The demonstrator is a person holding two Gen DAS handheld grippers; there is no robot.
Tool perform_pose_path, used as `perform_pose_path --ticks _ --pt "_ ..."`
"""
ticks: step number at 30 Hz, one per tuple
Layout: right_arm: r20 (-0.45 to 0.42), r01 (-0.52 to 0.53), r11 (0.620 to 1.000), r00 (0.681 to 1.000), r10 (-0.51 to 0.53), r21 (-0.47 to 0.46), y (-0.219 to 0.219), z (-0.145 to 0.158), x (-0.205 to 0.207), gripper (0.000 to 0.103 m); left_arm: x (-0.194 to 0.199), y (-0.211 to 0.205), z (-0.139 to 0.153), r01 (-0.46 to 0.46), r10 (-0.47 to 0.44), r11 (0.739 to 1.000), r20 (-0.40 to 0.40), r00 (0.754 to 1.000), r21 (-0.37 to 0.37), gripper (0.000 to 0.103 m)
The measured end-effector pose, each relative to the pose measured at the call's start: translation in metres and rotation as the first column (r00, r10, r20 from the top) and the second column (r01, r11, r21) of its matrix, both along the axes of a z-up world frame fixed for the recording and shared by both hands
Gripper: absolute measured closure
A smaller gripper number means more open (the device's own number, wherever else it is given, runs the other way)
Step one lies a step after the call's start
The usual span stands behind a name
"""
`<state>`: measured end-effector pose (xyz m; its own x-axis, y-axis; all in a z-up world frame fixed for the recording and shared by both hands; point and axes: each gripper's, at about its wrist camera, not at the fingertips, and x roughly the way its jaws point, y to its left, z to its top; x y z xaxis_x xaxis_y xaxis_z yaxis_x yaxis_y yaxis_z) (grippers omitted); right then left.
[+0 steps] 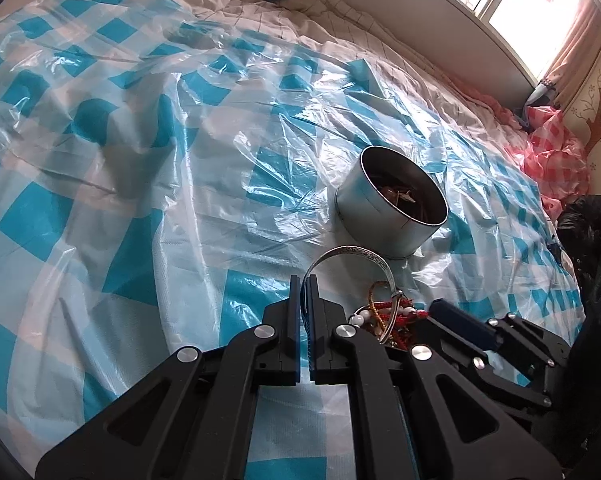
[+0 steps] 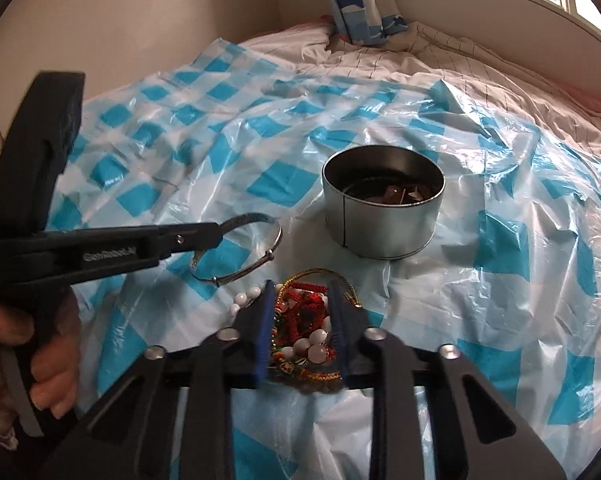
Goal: Organize jewelry
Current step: 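Lift the silver bangle with the left gripper while the right gripper grasps a red beaded bracelet, then carry the bangle and the red beaded bracelet over the silver tin with both grippers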
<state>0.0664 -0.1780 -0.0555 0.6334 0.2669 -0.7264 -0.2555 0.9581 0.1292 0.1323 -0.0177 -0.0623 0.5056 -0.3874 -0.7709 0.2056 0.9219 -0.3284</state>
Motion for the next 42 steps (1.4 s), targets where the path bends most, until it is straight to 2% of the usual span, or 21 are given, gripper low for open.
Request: perform_pose_path --ticks 2,5,7,10,14,18,31,42 --pt "-0.01 0.009 1.0 1.0 -0.009 -0.003 -0.001 -0.003 0.002 0.095 0.0 -0.002 0.0 0.001 -0.001 1.0 0.0 1.0 0.004 0.101" --pt "-0.007 0.013 1.0 1.0 -0.013 -0.001 -0.003 -0.002 0.001 0.097 0.0 -0.002 0.0 0.0 0.0 1.0 0.0 1.0 0.004 0.101" --pt "0.001 0.016 0.999 1.0 -0.016 0.033 -0.005 0.002 -0.001 0.098 0.0 -0.002 0.0 0.0 0.0 1.0 0.001 1.0 0.003 0.101" --pt "0.022 0.045 0.99 0.999 -0.048 0.132 -0.021 0.012 -0.004 0.098 0.0 -0.002 0.0 -0.001 0.001 1.0 0.0 1.0 0.003 0.101" --pt "0.056 0.089 0.952 0.992 -0.11 0.293 -0.051 0.025 -0.01 0.098 0.001 -0.004 0.001 0.004 -0.004 1.0 0.006 1.0 0.002 0.101" --pt "0.044 0.129 0.92 0.987 -0.156 0.37 -0.068 0.028 -0.01 0.098 -0.002 -0.009 0.004 0.016 -0.017 1.0 0.031 0.999 0.026 0.101" --pt "0.062 0.142 0.892 0.981 -0.186 0.429 -0.081 0.034 -0.013 0.098 -0.009 -0.028 0.016 0.061 -0.074 0.993 0.128 0.989 0.103 0.101" --pt "0.089 0.149 0.858 0.972 -0.219 0.491 -0.096 0.04 -0.014 0.098 -0.009 -0.037 0.023 0.079 -0.096 0.991 0.162 0.982 0.106 0.101"
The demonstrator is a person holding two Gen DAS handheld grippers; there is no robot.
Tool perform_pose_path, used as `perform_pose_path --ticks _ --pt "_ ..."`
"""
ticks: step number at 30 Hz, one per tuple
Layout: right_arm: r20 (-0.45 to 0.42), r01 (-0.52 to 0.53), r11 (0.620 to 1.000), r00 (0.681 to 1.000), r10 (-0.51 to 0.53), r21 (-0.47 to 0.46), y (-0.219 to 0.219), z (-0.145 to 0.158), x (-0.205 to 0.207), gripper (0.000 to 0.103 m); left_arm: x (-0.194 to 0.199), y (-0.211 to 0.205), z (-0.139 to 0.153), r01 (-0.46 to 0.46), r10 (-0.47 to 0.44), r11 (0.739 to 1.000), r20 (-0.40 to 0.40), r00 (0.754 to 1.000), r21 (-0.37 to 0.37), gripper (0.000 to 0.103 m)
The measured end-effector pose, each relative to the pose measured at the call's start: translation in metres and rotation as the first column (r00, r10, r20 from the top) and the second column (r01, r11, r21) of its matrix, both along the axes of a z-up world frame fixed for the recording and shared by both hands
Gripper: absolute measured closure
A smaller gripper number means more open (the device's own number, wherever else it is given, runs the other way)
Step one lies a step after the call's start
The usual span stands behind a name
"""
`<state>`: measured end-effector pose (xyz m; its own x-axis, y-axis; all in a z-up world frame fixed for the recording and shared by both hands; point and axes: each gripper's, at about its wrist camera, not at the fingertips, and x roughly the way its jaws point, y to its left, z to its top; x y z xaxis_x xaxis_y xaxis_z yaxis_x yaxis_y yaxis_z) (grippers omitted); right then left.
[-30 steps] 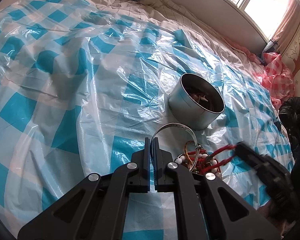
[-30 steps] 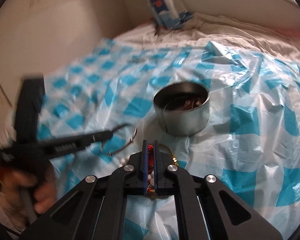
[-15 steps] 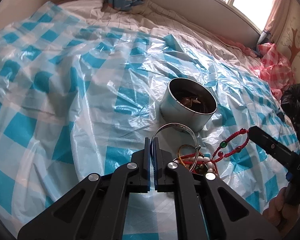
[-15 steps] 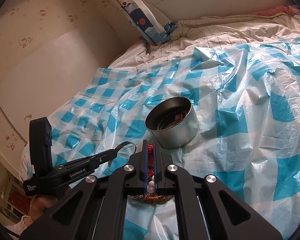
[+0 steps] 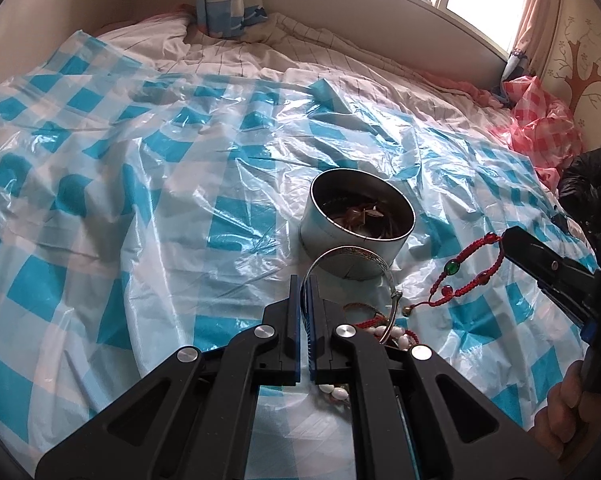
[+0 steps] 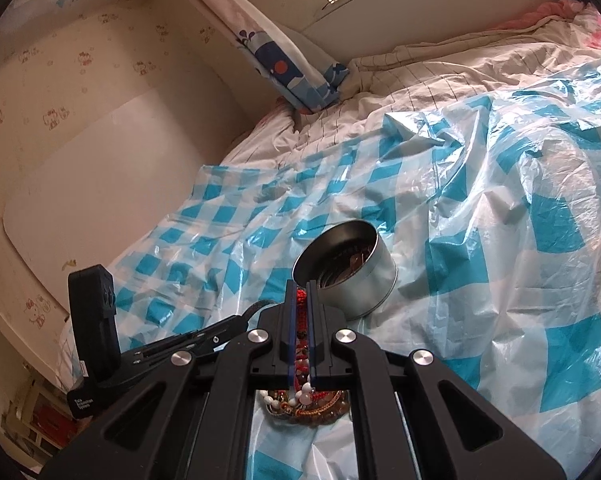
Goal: Organize jewelry
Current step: 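Carry the bangle and the red beaded bracelet over the silver tin with both grippers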
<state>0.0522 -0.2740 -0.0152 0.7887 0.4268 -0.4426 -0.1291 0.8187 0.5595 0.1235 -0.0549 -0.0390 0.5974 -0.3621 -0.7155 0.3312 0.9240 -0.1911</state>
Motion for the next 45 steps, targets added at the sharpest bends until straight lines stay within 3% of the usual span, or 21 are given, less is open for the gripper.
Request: perform_pose_path --ticks 29,45 --pt "0.067 0.055 0.994 0.996 -0.061 0.097 -0.026 0.009 0.028 0.098 0.042 -0.027 0.022 0.003 -0.002 0.999 0.047 0.999 -0.036 0.101" --pt "0.098 0.059 0.992 0.993 -0.07 0.112 -0.036 0.014 0.054 0.098 0.058 -0.048 0.016 0.023 -0.022 1.0 0.044 0.999 -0.021 0.101"
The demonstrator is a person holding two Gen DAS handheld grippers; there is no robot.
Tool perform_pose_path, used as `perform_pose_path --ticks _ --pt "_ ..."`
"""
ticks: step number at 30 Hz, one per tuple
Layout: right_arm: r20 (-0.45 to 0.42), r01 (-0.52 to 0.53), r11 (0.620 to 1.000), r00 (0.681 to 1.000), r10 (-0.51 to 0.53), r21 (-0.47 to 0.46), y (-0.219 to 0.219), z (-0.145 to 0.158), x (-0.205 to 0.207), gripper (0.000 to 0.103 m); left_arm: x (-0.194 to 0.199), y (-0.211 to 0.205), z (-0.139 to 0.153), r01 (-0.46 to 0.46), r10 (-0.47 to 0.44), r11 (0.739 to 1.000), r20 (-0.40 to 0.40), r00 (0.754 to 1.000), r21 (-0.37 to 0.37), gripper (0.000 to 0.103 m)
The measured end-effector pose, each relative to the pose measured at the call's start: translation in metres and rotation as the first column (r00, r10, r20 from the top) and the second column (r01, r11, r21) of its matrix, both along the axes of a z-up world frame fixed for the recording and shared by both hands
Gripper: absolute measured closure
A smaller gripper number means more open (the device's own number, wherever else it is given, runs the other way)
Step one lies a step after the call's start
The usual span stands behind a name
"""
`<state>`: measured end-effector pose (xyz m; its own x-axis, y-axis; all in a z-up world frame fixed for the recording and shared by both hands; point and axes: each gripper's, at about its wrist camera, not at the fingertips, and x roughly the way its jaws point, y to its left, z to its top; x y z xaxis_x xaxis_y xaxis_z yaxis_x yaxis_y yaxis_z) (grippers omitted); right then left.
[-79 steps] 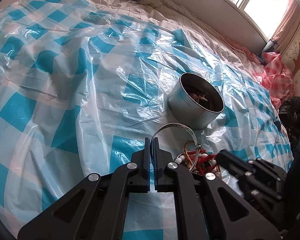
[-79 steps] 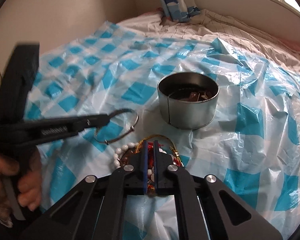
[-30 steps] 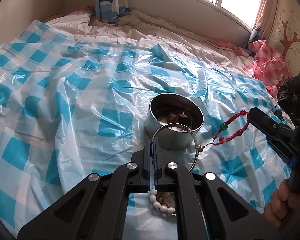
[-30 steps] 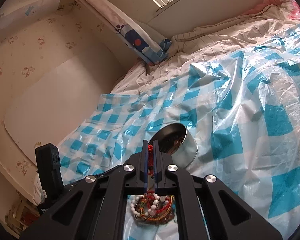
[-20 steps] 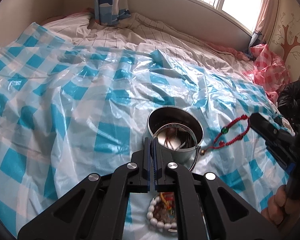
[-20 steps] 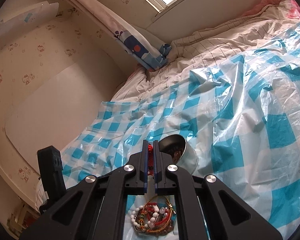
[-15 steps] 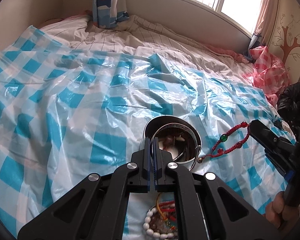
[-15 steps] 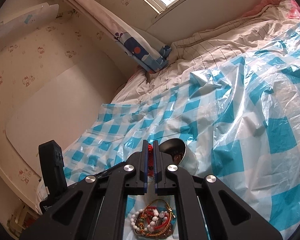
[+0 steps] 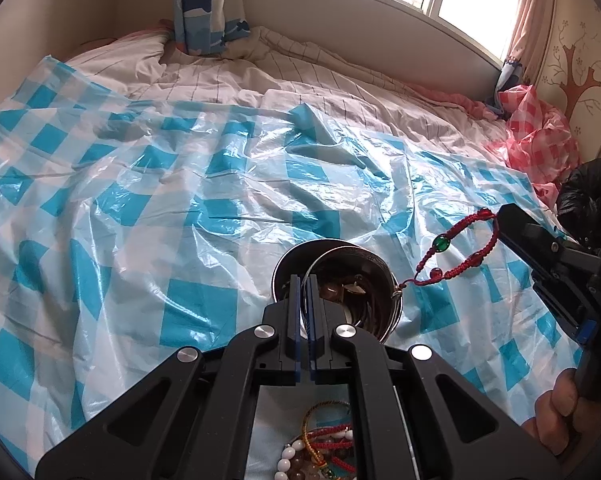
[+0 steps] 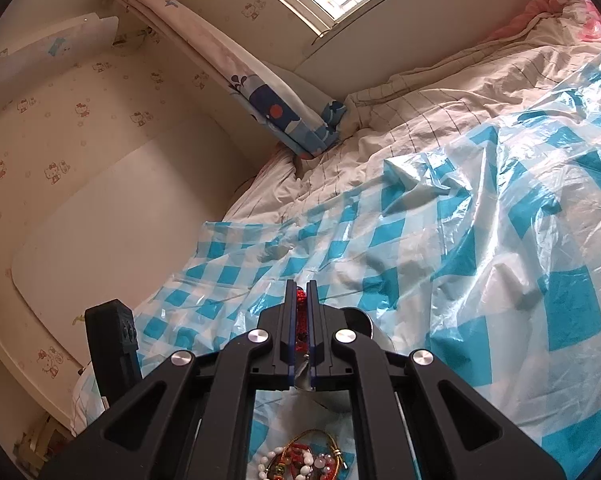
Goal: Organize jewelry
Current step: 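Carry the bangle and the red beaded bracelet over the silver tin with both grippers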
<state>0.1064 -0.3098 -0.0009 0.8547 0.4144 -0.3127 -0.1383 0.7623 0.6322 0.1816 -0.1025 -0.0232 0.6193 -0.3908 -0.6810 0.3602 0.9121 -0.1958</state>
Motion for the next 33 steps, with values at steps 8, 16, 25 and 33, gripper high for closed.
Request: perform_pose_path --ticks 8,16,25,33 --pt "-0.003 -0.012 1.0 1.0 0.012 -0.006 0.002 -0.001 0.01 0.098 0.01 -0.012 -0.004 0.014 -0.014 1.0 -0.006 1.0 0.005 0.101" --pt "-0.02 -0.026 1.0 0.999 0.026 -0.016 0.006 -0.005 0.02 0.098 0.016 -0.019 -0.014 0.024 -0.024 1.0 -0.029 0.999 0.013 0.101" --pt "-0.027 -0.031 0.999 0.999 0.03 -0.018 0.01 -0.007 0.024 0.098 0.019 -0.023 -0.02 0.032 -0.031 0.999 -0.044 0.999 0.021 0.101" --pt "-0.035 -0.039 0.999 0.999 0.039 -0.021 0.016 -0.011 0.03 0.098 0.021 -0.023 -0.023 0.027 -0.024 0.999 -0.063 0.998 0.036 0.099"
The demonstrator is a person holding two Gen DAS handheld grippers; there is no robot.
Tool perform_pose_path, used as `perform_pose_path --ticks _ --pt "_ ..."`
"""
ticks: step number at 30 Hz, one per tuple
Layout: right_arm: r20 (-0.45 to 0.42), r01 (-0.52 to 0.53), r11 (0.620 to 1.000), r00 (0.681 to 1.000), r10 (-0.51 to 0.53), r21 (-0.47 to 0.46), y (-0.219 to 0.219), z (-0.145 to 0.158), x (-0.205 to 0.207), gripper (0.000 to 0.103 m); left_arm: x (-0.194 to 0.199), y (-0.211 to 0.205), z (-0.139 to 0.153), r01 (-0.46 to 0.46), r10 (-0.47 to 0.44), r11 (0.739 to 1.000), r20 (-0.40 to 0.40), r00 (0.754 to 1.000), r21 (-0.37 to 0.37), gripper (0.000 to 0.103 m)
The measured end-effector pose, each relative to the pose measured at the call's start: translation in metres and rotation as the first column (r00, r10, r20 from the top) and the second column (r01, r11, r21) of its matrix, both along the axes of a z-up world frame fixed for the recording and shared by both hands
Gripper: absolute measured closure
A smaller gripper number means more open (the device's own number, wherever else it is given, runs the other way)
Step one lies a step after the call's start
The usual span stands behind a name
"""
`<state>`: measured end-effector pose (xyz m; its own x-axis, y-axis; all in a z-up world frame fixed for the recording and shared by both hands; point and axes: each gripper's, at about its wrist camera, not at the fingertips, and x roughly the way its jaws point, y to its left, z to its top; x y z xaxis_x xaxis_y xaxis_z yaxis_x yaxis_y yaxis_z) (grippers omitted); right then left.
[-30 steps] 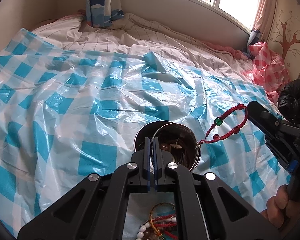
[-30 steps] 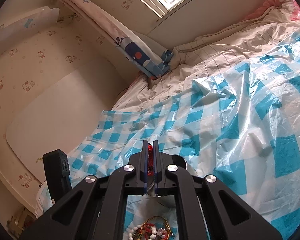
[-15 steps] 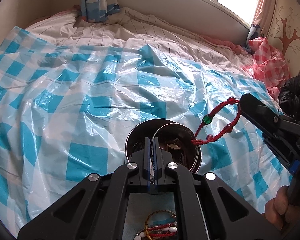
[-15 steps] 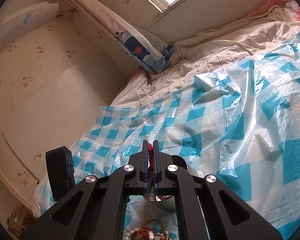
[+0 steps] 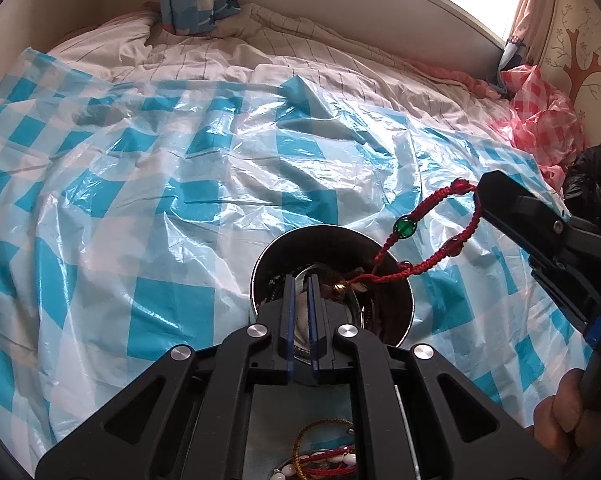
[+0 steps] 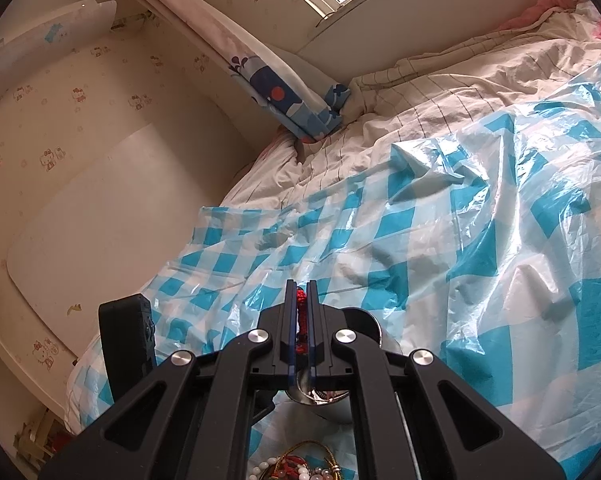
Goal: Organize jewelry
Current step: 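Carry the bangle and the red beaded bracelet over the silver tin with both grippers, then open both grippers over the tin to drop the bangle and bracelet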
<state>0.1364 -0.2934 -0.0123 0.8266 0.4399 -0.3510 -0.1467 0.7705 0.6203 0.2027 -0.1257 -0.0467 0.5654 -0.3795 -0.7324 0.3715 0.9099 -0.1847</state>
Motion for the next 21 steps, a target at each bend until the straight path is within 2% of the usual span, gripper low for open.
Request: perform_pose_path --ticks 14,17,19,20,21 --pt "-0.027 -0.028 1.0 0.999 0.028 0.007 0.006 -0.01 0.009 0.098 0.005 0.023 0.011 -0.094 0.094 0.995 0.031 0.995 -0.019 0.094" --pt "-0.071 -0.064 0.998 0.996 0.063 -0.009 0.015 -0.017 0.016 0.097 0.008 0.032 0.013 -0.129 0.13 0.991 0.033 0.991 -0.032 0.085" --pt "-0.126 -0.062 0.996 0.991 0.053 -0.065 0.023 -0.025 0.021 0.091 0.009 0.037 0.013 -0.147 0.148 0.988 0.033 0.988 -0.036 0.08" --pt "-0.135 -0.056 0.995 0.99 0.045 -0.078 0.024 -0.026 0.02 0.078 0.01 0.038 0.012 -0.151 0.152 0.988 0.031 0.988 -0.036 0.08" --pt "-0.138 -0.049 0.995 0.99 0.037 -0.085 0.023 -0.027 0.02 0.072 0.01 0.039 0.012 -0.155 0.156 0.987 0.029 0.987 -0.036 0.079"
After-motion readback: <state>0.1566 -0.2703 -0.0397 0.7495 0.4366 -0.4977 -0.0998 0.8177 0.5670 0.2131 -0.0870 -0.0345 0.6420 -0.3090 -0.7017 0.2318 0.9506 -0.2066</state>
